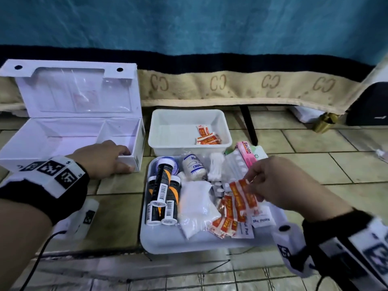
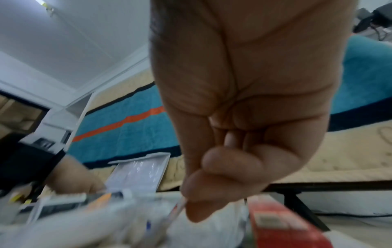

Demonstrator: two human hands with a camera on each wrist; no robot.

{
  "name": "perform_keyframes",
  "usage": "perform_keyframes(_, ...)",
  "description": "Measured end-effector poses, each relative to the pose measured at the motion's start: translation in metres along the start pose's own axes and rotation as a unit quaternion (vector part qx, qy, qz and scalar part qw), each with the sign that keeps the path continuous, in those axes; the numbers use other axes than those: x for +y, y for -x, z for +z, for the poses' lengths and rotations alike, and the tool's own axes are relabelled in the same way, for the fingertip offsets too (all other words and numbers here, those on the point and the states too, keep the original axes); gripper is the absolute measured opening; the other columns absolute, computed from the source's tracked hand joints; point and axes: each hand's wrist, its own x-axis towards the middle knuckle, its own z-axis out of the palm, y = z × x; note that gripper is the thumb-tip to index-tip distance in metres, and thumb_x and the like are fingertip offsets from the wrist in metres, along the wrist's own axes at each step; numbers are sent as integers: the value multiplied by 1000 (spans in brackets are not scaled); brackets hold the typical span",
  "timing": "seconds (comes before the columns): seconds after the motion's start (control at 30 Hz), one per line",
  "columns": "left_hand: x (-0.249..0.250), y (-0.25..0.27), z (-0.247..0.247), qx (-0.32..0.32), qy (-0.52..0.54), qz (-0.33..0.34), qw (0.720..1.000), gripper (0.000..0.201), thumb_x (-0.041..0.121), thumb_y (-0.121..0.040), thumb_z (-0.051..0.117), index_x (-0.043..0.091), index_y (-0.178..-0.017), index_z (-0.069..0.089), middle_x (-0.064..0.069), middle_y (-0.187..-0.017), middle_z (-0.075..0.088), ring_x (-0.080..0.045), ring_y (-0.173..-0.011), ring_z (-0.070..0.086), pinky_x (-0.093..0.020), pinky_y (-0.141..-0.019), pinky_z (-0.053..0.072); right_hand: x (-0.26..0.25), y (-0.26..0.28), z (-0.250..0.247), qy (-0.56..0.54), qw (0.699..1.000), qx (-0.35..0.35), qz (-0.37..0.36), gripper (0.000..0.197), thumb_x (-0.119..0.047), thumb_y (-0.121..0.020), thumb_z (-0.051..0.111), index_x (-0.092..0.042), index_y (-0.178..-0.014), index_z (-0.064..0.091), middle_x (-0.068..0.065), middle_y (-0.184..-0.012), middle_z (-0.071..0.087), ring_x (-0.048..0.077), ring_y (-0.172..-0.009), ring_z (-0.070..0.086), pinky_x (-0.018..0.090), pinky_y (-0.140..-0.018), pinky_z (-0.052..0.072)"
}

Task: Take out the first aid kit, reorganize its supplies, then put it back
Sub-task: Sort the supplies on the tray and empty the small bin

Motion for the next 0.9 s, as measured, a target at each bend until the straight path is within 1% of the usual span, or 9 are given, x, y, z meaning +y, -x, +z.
perform_keyframes(0.1, 0, 0, 0, 0, -2, 0, 1000, 53, 58, -83, 54, 30, -127, 46, -3, -128, 45, -22, -112, 50, -37, -96, 41, -1, -2, 20, -7, 1000, -9, 15, 21, -14, -79, 71, -27, -70, 58, 4, -74, 71, 19, -68, 69, 34, -69, 58)
perform_keyframes(0.17, 0, 0, 0, -2, -2, 0, 1000, 53, 58, -83, 54, 30, -126, 46, -3, -127, 45, -23, -112, 50, -36, -95, 41, -3, -5, 30, -3, 1000, -6, 9, 23, -11, -77, 69, -28, -68, 55, 2, -78, 70, 20, -72, 69, 29, -63, 57)
perform_keyframes(0.27, 0, 1, 0, 0, -2, -3, 1000, 52, 59, -83, 54, 31, -127, 46, -3, -128, 44, -22, -113, 50, -36, -95, 41, -5, -7, 40, 28, 1000, 2, -7, 18, -11, -77, 67, -26, -77, 56, -1, -82, 65, 19, -77, 66, 21, -52, 45)
perform_keyframes(0.43, 0, 1, 0, 5, -7, -3, 1000, 53, 58, -84, 53, 32, -130, 45, -2, -132, 43, -22, -115, 50, -38, -97, 41, -14, -7, 45, 114, 993, 19, -33, 15, -21, -79, 65, -18, -93, 60, 2, -94, 67, 22, -89, 64, 28, -68, 49)
perform_keyframes(0.6, 1, 3, 0, 5, -9, -2, 1000, 51, 57, -85, 53, 32, -129, 45, -1, -131, 43, -22, -114, 50, -38, -95, 42, -24, 0, 48, 204, 977, 24, -59, 12, -25, -85, 58, -22, -97, 57, 1, -101, 64, 23, -93, 63, 26, -61, 38)
perform_keyframes(0.67, 1, 3, -1, 4, -8, -3, 1000, 51, 57, -85, 53, 33, -129, 45, -1, -131, 43, -22, -114, 50, -38, -95, 42, -31, 7, 43, 226, 971, 24, -70, 13, -31, -86, 55, -24, -97, 55, 0, -102, 63, 23, -93, 63, 27, -61, 37)
perform_keyframes(0.77, 1, 4, -1, 6, -7, -3, 1000, 51, 57, -85, 53, 33, -129, 45, -1, -131, 43, -22, -114, 50, -38, -95, 42, -46, 7, 12, 203, 976, 25, -74, 20, -41, -85, 59, -23, -95, 59, 0, -98, 63, 23, -90, 61, 29, -66, 41)
perform_keyframes(0.83, 2, 4, -1, 7, -9, -4, 1000, 52, 57, -85, 54, 34, -130, 45, -1, -132, 43, -23, -115, 50, -37, -95, 42, -56, -7, -14, 186, 976, 73, -89, 16, -39, -85, 61, -24, -86, 60, 1, -91, 64, 23, -84, 59, 28, -65, 40)
perform_keyframes(0.9, 3, 4, -2, 7, -11, -3, 1000, 52, 57, -85, 54, 34, -130, 44, -1, -131, 43, -23, -115, 50, -36, -94, 42, -66, -31, -33, 166, 970, 131, -120, 9, -31, -85, 60, -27, -78, 57, 3, -89, 66, 26, -84, 60, 28, -66, 42)
